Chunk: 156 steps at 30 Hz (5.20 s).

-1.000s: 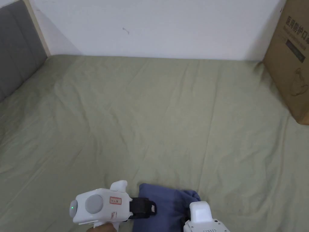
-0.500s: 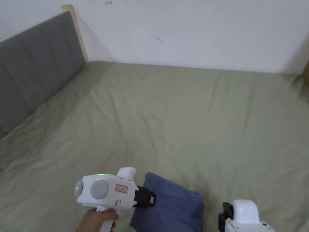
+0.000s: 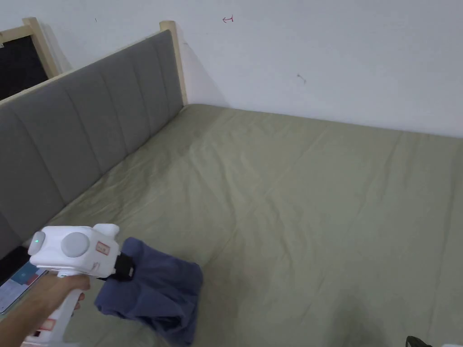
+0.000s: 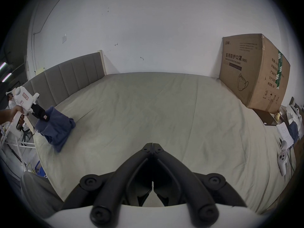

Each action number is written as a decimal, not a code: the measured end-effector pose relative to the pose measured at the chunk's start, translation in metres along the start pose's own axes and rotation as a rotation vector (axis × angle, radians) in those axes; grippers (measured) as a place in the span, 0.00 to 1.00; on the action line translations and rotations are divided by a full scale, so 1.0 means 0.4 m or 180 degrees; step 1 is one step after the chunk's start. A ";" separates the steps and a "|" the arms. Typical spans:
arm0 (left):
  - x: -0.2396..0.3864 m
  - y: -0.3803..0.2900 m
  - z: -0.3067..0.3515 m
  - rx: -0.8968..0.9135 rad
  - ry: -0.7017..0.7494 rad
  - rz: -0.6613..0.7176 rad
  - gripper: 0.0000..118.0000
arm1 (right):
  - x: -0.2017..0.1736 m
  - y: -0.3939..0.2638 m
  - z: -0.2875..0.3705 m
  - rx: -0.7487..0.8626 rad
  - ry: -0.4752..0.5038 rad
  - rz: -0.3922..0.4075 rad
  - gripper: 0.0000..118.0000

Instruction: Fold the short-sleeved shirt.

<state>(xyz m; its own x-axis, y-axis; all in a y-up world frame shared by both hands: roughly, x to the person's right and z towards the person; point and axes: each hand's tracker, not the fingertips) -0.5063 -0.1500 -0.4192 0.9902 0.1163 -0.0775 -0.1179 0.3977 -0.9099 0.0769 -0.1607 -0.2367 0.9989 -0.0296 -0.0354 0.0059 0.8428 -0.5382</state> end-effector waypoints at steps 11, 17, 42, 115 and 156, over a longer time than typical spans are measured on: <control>-0.005 -0.027 -0.031 -0.0098 0.0129 0.0161 0.79 | 0.013 0.014 -0.021 -0.0074 -0.0072 -0.0087 0.00; 0.086 -0.045 0.126 0.0570 0.0091 0.0120 0.79 | 0.038 0.068 0.053 0.0205 -0.0064 -0.0084 0.00; 0.740 -0.253 0.635 0.3688 -0.0312 -0.0570 0.79 | 0.130 0.359 0.472 0.1699 -0.0619 0.0176 0.00; 0.892 -0.397 0.518 0.3667 -0.0570 -0.0901 0.00 | 0.194 0.304 0.509 0.1759 -0.0865 0.0188 0.00; 0.858 -0.386 0.511 0.3658 -0.0585 -0.0736 1.00 | 0.199 0.294 0.504 0.1792 -0.0880 0.0120 1.00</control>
<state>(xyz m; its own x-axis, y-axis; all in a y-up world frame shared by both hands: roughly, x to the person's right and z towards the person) -0.1636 0.0146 -0.2219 0.9823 0.0259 0.1856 -0.0287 0.9995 0.0121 0.1664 0.0443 -0.1331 0.9734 0.0822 0.2139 -0.0816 0.9966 -0.0120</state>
